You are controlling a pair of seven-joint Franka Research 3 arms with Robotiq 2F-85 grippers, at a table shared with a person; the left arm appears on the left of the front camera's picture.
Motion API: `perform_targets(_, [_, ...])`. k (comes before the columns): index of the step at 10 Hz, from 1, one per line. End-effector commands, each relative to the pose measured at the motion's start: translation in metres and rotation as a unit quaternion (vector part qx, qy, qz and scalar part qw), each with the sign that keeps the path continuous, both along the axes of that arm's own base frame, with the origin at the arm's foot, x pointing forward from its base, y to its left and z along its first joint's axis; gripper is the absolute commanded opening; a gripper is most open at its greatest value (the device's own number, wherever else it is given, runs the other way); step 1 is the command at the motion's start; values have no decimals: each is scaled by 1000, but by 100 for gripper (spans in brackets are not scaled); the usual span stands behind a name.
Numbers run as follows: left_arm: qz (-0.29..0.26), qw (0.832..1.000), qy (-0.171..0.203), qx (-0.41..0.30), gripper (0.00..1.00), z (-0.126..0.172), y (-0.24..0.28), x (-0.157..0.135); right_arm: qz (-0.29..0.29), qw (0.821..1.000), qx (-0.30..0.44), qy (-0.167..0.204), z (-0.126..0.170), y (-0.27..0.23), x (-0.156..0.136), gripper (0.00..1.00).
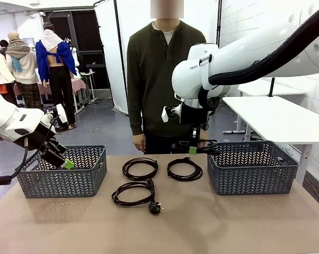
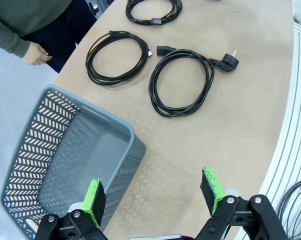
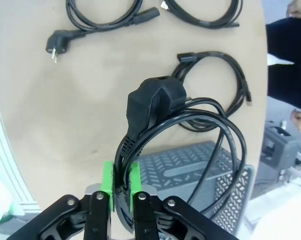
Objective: Organize the cables according to human instructions.
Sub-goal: Pick up a bundle of cables and place it in the basket indicated by the human.
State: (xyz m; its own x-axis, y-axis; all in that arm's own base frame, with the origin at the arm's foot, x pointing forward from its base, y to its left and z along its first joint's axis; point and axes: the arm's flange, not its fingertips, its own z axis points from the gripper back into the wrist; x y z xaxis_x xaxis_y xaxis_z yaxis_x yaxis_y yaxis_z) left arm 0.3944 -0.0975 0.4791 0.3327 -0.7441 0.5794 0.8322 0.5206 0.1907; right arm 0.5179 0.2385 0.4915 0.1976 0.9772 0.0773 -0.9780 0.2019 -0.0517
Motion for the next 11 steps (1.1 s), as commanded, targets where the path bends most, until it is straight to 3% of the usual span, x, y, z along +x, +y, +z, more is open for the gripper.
perform_targets(1, [0, 1000, 2, -5, 100, -3, 2, -2, 2, 1000, 2, -4, 5, 3, 1, 0])
perform_targets(6, [0, 1000, 2, -5, 100, -3, 2, -2, 2, 1000, 1, -2, 2, 2, 0, 0])
perform_targets(11, [0, 1000, 2, -5, 100, -3, 2, -2, 6, 1000, -21, -9, 32, -47, -17, 0])
